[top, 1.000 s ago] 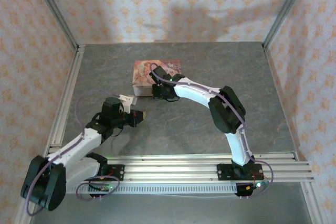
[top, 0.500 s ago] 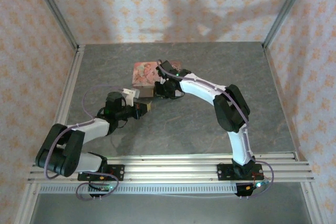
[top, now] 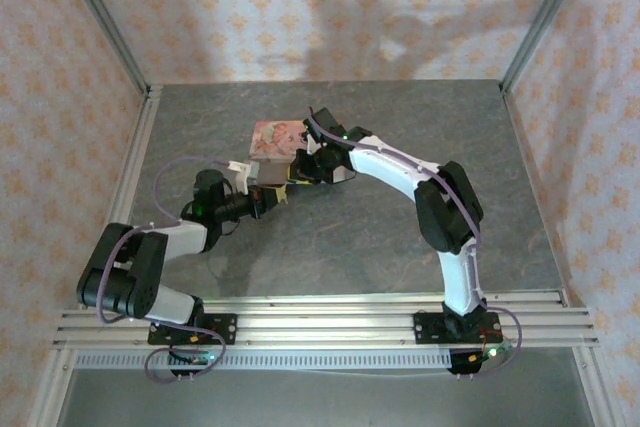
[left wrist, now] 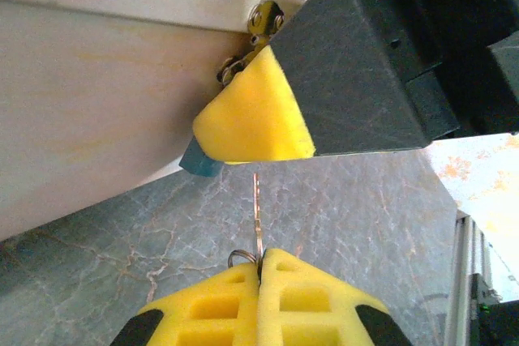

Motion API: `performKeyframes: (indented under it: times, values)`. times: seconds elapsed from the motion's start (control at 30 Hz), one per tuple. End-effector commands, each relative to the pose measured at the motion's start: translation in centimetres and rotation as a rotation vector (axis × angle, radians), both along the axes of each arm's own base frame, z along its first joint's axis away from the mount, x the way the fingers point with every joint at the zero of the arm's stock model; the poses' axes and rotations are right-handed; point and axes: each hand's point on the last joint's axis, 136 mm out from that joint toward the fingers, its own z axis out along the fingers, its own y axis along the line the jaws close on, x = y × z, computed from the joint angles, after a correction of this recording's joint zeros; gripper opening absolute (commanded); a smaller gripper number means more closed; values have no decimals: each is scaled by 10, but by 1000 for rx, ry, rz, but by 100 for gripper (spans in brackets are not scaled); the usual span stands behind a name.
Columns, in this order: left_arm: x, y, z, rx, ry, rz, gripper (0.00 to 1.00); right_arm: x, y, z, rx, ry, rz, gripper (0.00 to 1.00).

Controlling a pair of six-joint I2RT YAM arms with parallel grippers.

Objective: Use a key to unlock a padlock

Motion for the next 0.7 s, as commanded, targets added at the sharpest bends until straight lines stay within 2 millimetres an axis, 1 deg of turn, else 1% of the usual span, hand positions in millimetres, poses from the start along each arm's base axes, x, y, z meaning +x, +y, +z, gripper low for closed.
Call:
performKeyframes:
  times: [0.0, 0.13, 0.3, 0.47, 0.67]
  values:
    - [9, -6, 16, -60, -41, -45, 0, 5, 6, 31, 93, -39, 3, 0]
    - [14, -3, 9, -99, -16, -47, 0, 6, 5, 30, 104, -34, -4, 0]
    - [17, -2, 5, -97, -11, -50, 0, 6, 4, 30, 125, -17, -3, 0]
    - [19, 2, 4, -102, -15, -48, 0, 7, 3, 34, 148, -6, 1, 0]
    - [18, 0, -1, -95, -12, -69, 0, 5, 3, 41, 184, 12, 10, 0]
